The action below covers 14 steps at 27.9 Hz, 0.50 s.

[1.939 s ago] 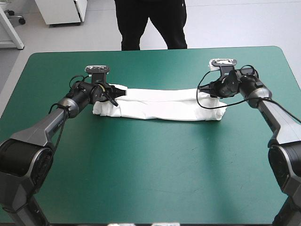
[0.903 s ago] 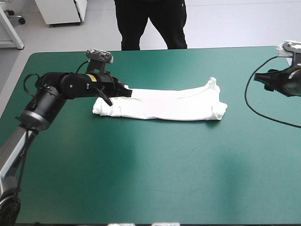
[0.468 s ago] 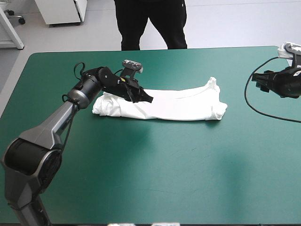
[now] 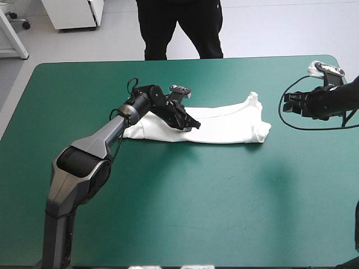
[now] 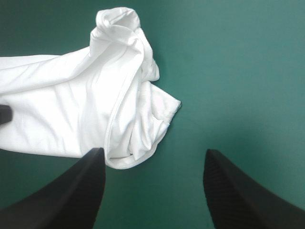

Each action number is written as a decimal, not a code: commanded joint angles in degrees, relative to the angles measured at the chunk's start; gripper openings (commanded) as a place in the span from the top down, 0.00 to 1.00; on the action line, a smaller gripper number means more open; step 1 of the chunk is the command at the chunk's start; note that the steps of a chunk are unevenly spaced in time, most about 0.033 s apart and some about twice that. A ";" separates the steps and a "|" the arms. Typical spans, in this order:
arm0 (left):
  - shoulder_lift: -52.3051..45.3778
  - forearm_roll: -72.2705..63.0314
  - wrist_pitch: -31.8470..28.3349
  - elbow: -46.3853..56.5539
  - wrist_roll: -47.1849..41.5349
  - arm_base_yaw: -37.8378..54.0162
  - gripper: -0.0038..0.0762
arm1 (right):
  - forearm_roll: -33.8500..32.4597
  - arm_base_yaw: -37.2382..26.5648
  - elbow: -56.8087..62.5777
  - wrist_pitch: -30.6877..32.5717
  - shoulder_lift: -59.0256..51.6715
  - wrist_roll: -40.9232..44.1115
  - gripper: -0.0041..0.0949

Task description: Fold the cloth

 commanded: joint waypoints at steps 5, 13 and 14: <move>-1.60 4.51 -0.26 -2.60 -5.71 -0.48 0.96 | 8.43 -0.53 -1.47 1.23 2.84 -4.94 0.38; -1.60 6.94 0.12 -2.60 -7.66 -1.54 0.96 | 13.42 -0.34 -1.47 2.76 8.17 -6.63 0.35; -1.60 6.93 0.12 -2.60 -7.78 -1.54 0.96 | 13.42 -0.34 -1.47 2.99 8.78 -6.63 0.34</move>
